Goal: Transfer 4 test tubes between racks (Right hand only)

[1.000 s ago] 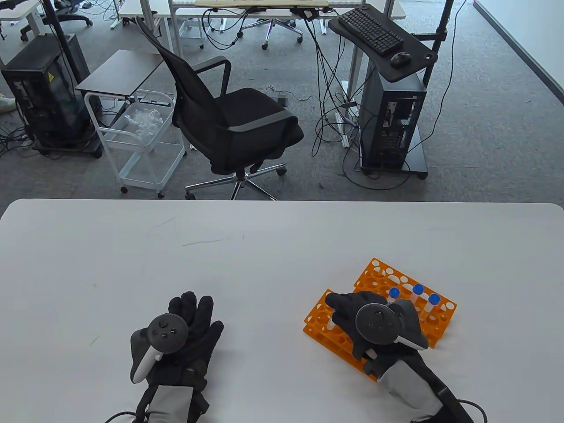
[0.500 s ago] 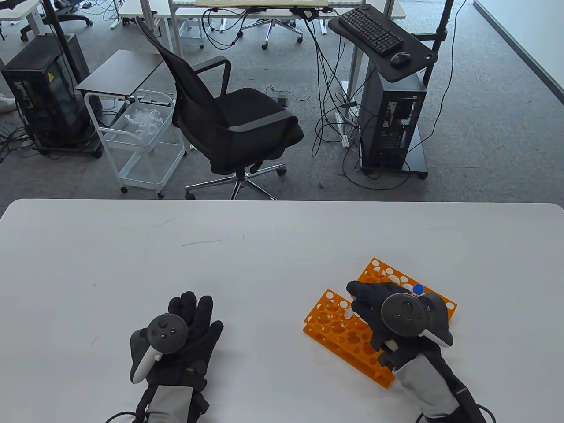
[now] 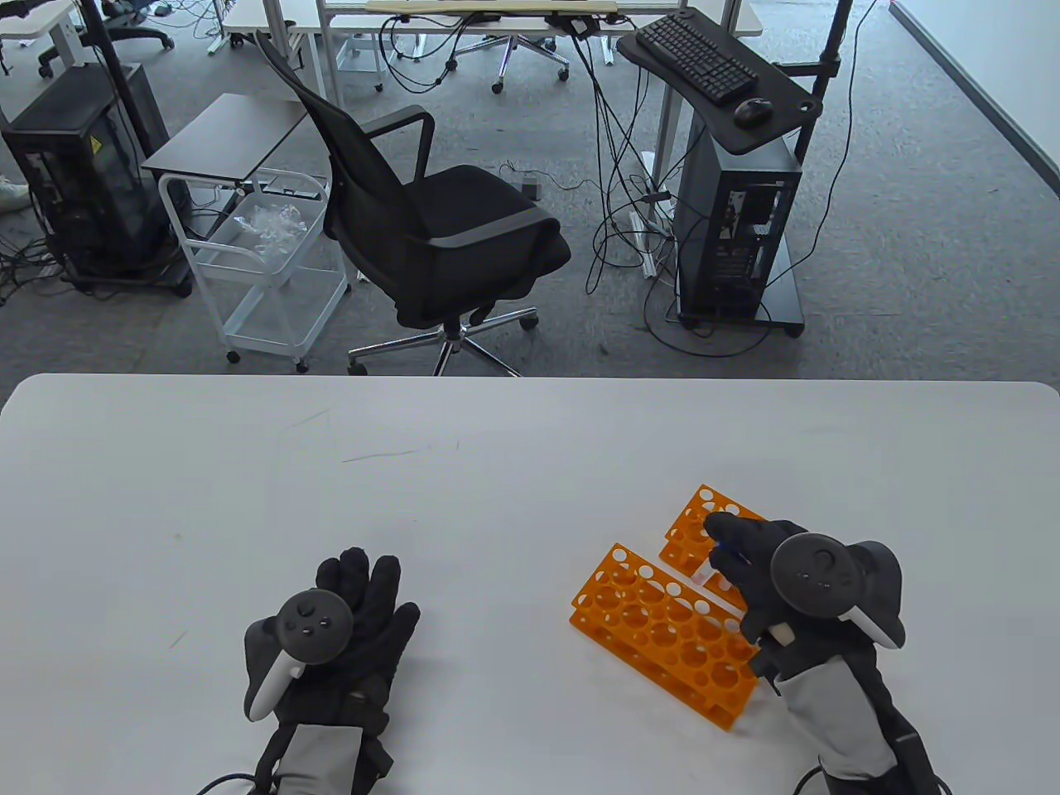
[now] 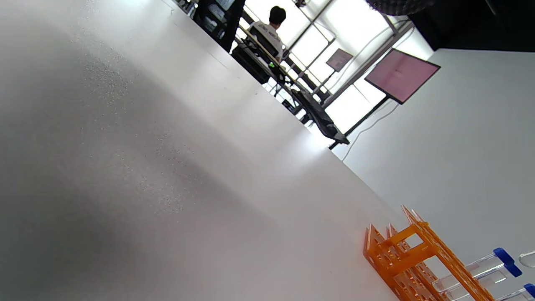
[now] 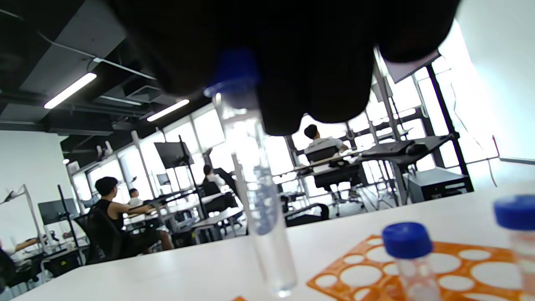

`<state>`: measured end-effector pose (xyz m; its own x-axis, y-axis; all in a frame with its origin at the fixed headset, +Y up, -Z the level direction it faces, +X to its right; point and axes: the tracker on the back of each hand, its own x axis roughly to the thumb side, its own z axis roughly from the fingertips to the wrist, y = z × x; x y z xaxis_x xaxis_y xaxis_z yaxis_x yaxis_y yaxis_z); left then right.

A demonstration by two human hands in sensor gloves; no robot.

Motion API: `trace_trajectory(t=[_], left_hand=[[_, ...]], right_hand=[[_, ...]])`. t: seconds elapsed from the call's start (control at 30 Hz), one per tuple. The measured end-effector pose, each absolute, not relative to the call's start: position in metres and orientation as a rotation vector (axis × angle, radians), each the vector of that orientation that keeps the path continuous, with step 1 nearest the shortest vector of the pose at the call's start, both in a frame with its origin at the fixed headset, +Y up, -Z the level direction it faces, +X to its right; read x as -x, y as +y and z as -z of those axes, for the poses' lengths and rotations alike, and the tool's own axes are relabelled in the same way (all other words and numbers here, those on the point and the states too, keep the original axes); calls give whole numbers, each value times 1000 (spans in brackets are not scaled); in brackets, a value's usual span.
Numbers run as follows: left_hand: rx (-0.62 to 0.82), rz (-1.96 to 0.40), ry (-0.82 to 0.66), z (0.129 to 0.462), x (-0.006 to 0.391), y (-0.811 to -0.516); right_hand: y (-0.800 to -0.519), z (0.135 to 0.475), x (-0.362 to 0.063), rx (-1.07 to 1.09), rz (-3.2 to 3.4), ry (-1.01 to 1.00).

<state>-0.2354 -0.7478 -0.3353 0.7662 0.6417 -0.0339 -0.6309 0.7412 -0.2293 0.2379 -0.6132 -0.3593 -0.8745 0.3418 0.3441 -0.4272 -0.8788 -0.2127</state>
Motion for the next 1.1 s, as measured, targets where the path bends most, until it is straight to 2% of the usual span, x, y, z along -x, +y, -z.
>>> trace_trajectory(t=[0.33,1.1], left_hand=[[234,-698,-48,335,235,-748],[234,-698,-48,335,235,-748]], right_hand=[[-607,360,-278,-246,-2678,-366],[-619,366,-330,44,-2741,-131]])
